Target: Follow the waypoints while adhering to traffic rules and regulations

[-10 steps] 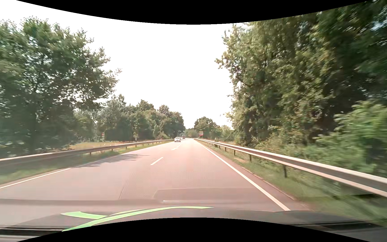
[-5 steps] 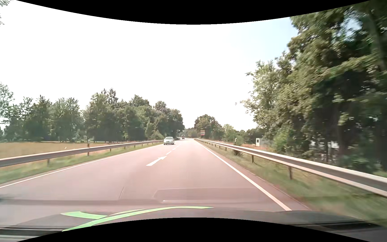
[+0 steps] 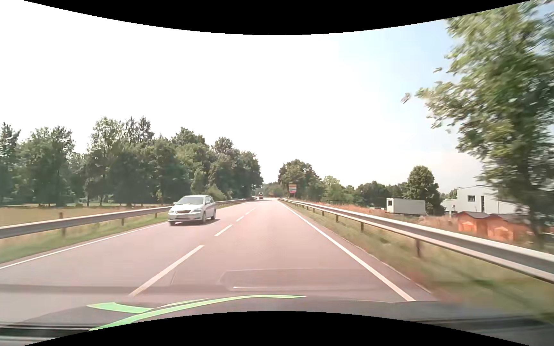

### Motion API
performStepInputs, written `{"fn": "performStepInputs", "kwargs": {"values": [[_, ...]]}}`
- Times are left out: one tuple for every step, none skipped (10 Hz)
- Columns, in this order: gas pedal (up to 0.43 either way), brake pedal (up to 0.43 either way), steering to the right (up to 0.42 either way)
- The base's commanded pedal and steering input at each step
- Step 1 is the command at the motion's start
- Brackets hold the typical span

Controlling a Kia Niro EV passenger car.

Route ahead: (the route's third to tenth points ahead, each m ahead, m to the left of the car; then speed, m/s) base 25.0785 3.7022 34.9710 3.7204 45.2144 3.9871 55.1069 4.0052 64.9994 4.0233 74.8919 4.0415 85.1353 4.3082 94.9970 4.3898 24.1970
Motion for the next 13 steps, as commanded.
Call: {"fn": "performStepInputs", "kwargs": {"values": [[0.0, 0.006, 0.001], [0.0, 0.012, 0.001], [0.0, 0.012, 0.001], [0.0, 0.012, 0.001], [0.0, 0.018, 0.001], [0.0, 0.03, 0.001], [0.0, 0.043, 0.001], [0.0, 0.043, 0.001], [0.0, 0.049, 0.001], [0.0, 0.055, 0.001], [0.0, 0.055, 0.001], [0.0, 0.043, 0.0], [0.0, 0.024, 0.0]]}}
